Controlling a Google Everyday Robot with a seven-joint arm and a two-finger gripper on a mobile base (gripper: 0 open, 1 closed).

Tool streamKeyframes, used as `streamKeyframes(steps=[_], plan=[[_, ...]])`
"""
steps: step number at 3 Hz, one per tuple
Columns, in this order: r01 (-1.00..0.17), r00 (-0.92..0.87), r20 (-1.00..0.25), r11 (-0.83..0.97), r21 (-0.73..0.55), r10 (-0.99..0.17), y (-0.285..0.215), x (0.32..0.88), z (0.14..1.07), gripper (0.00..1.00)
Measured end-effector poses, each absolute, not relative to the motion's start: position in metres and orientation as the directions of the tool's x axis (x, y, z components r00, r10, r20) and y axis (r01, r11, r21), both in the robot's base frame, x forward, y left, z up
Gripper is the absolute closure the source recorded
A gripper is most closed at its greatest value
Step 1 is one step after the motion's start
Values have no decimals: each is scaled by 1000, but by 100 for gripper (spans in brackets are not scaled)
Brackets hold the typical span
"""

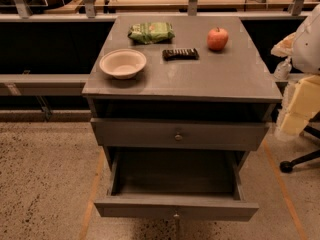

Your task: Close middle drawer

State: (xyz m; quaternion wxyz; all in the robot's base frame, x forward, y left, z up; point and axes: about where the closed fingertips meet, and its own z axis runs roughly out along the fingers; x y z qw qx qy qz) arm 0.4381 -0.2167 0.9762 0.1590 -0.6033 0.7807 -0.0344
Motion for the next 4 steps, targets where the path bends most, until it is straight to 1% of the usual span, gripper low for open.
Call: streamKeyframes(steps=[1,2,3,4], plan=[[-931,-221,-207,270,-246,-953,-217,438,976,0],[-935,-186,-235,246,-257,-954,-208,440,974,18],[-949,-182,-327,253,-190,-927,-192,440,909,49],[-955,-204,-392,271,-122,-897,-190,427,831,72]])
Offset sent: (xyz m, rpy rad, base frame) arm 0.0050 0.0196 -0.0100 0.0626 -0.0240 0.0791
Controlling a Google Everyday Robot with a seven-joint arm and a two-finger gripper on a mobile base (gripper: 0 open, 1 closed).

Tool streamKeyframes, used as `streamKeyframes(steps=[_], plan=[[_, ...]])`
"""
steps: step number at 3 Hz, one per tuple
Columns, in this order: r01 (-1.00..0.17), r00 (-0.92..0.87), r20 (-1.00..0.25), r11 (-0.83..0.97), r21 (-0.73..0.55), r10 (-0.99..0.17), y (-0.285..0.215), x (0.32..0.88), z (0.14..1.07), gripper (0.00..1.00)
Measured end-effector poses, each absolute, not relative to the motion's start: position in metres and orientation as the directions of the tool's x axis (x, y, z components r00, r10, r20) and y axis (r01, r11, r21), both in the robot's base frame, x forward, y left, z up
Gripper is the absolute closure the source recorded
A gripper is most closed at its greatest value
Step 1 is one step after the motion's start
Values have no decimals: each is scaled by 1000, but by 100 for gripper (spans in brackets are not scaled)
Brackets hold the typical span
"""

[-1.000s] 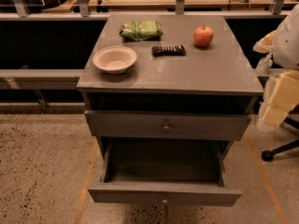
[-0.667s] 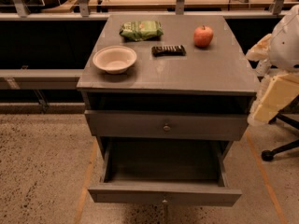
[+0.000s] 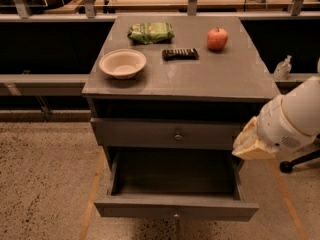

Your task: Close middle drawer

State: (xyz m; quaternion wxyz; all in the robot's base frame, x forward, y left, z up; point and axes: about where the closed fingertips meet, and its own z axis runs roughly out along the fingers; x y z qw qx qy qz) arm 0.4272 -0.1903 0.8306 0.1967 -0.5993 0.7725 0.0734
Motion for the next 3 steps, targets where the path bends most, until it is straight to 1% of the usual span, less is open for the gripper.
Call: streamKeyframes(steps=[1,2,3], plan=[[-953,-248,-403,297,-64,-881,-185,411,745,95],[-948,-263,-399,312,-61,-878,-182,401,713,100],[-947,-264,-400,314,-62,-878,-183,401,712,100]])
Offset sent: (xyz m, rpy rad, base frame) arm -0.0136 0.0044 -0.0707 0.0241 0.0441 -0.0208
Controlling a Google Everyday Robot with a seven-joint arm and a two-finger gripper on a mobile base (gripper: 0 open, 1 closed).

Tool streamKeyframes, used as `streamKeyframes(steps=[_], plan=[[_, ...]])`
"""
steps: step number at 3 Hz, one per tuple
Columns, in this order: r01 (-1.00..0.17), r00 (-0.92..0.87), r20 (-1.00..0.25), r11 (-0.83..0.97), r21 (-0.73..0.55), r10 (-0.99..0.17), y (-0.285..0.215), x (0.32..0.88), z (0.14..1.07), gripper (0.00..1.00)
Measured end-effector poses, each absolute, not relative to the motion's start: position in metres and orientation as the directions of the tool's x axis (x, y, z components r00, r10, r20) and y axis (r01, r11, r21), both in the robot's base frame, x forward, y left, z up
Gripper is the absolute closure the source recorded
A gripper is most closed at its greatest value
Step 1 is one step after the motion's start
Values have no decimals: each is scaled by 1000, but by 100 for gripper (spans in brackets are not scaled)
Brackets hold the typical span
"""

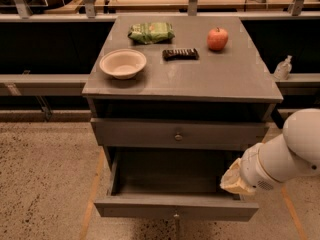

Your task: Close middle drawer

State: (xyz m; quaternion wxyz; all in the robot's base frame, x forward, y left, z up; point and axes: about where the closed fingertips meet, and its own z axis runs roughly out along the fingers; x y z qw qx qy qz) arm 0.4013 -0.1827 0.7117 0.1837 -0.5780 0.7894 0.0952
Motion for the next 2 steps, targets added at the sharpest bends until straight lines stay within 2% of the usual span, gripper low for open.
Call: streamKeyframes(steps=[2], plan=[[-931,-286,-473,358,-69,-834,-182,398,609,100]])
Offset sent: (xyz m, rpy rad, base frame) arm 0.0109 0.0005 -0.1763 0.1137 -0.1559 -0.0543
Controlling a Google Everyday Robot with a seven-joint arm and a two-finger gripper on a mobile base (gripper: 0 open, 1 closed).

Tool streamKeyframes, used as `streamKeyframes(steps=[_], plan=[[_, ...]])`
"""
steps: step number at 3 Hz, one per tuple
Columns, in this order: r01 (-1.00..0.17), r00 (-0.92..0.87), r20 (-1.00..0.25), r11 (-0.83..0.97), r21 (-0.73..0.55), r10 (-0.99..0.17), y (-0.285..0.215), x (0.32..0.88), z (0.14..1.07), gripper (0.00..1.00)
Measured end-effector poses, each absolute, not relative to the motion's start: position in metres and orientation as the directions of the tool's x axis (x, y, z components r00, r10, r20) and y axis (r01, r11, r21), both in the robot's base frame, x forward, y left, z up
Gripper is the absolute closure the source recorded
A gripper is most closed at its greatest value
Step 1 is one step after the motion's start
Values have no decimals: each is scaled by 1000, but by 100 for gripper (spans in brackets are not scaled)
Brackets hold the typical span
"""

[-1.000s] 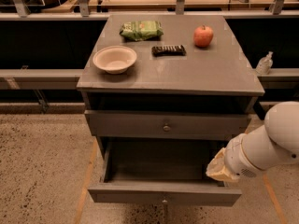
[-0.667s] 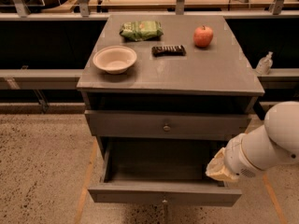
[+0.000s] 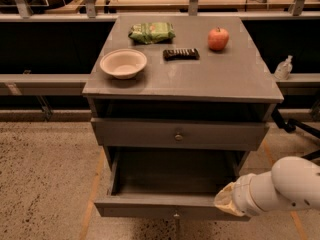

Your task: Close middle drawer

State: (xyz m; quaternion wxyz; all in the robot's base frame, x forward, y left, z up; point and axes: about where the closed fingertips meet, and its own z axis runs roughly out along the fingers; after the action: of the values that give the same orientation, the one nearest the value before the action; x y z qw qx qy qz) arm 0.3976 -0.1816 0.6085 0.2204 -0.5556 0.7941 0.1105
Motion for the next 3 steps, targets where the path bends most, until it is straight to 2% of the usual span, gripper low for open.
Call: streamKeyframes(steps=[1,2,3], plan=[[-923,-274,-494,370,-105,-825,-180,406,549,100],[-906,-274,-511,397,-147,-815,-181,420,548,100],[-904,-293,-508,408,-128,-810,-180,418,535,100]])
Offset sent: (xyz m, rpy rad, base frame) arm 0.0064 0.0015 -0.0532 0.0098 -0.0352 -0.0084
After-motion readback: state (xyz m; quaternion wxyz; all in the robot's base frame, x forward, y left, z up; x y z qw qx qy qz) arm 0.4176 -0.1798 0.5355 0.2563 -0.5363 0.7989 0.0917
